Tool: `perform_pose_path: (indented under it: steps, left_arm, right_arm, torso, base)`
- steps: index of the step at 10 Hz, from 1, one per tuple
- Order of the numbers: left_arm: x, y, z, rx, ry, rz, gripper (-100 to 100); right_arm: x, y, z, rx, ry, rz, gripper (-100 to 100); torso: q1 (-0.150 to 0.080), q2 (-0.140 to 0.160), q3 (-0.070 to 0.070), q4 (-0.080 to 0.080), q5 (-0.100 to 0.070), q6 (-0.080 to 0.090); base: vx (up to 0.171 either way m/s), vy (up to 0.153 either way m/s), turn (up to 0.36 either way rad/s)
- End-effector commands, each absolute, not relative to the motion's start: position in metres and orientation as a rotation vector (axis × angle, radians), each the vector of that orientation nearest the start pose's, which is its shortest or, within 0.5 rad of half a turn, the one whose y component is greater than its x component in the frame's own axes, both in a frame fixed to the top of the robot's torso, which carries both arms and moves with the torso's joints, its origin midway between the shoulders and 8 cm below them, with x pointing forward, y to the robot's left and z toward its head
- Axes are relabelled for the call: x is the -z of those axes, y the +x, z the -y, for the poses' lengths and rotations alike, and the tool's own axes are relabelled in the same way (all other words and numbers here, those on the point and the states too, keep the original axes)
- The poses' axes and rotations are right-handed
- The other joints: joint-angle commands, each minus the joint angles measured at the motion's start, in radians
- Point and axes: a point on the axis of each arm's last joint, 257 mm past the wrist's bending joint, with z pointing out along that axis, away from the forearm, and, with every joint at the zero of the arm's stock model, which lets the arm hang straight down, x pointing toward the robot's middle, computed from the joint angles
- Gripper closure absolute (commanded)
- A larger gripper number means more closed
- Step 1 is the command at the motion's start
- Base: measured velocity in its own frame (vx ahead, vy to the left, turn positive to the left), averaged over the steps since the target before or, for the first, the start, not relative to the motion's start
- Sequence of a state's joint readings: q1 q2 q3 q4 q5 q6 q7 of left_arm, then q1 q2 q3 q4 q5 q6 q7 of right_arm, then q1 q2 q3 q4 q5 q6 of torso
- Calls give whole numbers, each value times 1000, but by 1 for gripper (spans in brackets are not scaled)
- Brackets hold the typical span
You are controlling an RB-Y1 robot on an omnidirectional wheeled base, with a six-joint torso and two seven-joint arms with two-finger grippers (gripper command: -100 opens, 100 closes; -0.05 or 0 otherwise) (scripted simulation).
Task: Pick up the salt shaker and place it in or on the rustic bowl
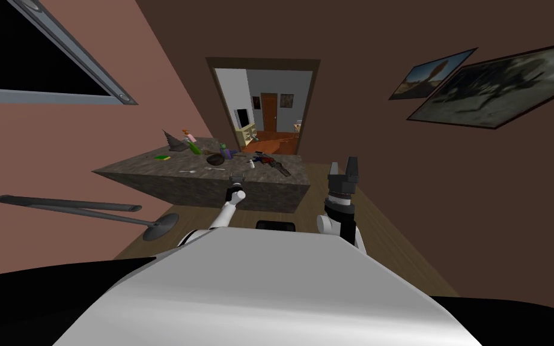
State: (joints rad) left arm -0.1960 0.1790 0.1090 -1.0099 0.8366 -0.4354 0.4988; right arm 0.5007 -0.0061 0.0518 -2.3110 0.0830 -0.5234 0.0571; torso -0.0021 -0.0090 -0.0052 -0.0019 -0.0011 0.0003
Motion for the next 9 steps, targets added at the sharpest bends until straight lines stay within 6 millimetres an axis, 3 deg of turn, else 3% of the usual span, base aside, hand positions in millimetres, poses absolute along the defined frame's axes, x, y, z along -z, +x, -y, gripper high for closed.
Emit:
perform_pose_path:
  steps: [1, 4, 5, 9]
  left_arm:
    - [299, 557, -395, 1738, -1912, -10, -100]
    - [302, 579, -362, 1796, -1982, 86, -100]
    - [302, 579, -362, 1796, -1982, 86, -100]
    - [306, 599, -302, 1870, -2078, 200, -100]
  right_arm:
    - [-41, 337, 249, -1261, 542, -641, 0]
    - [-41, 337, 249, -1261, 542, -641, 0]
    - [-41, 337, 249, -1261, 542, -641, 0]
    - [-41, 337, 249, -1261, 542, -641, 0]
  torso:
    - [0, 0, 0, 0, 0, 0]
    - [1, -3, -2, 0, 0, 0]
    - [1, -5, -3, -1, 0, 0]
    - [5, -2, -1, 0, 1, 0]
  base:
    - [90, -40, 40]
    - [137, -22, 56]
    - [107, -14, 18]
    - [119, 41, 52]
